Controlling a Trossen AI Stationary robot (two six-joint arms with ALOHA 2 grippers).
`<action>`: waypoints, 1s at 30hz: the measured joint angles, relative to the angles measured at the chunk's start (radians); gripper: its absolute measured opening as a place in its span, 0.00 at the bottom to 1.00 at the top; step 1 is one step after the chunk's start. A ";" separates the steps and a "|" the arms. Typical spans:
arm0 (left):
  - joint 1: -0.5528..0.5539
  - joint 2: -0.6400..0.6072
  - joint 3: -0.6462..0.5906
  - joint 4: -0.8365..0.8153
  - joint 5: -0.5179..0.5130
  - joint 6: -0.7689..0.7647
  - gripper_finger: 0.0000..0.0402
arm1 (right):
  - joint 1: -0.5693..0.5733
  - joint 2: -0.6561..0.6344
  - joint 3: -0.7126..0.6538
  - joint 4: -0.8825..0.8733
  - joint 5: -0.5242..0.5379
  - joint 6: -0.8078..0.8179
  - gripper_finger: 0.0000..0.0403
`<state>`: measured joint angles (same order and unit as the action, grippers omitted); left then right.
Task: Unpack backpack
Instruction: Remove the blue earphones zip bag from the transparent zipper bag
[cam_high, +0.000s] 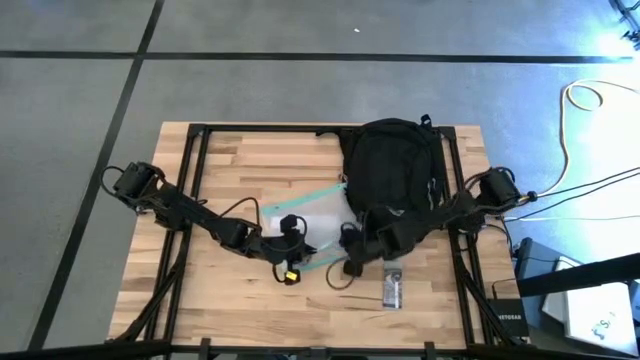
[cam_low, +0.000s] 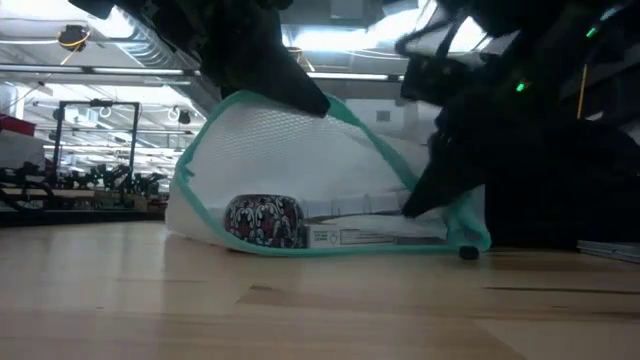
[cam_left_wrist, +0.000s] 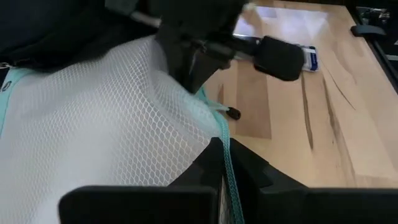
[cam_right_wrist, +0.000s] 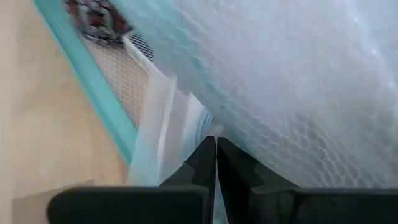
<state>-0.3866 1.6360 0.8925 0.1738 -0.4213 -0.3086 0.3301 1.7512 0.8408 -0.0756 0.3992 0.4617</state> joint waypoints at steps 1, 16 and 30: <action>0.003 0.000 0.000 0.001 0.000 -0.004 0.00 | -0.019 0.000 -0.007 0.019 -0.013 0.015 0.00; 0.014 0.000 0.000 -0.001 -0.021 -0.007 0.00 | 0.018 0.002 0.030 0.044 -0.044 0.056 0.55; 0.015 0.001 0.000 -0.008 -0.041 0.021 0.00 | 0.016 0.033 0.032 -0.046 -0.076 -0.021 0.42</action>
<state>-0.3714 1.6369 0.8921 0.1658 -0.4625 -0.2874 0.3462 1.7844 0.8726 -0.1211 0.3233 0.4405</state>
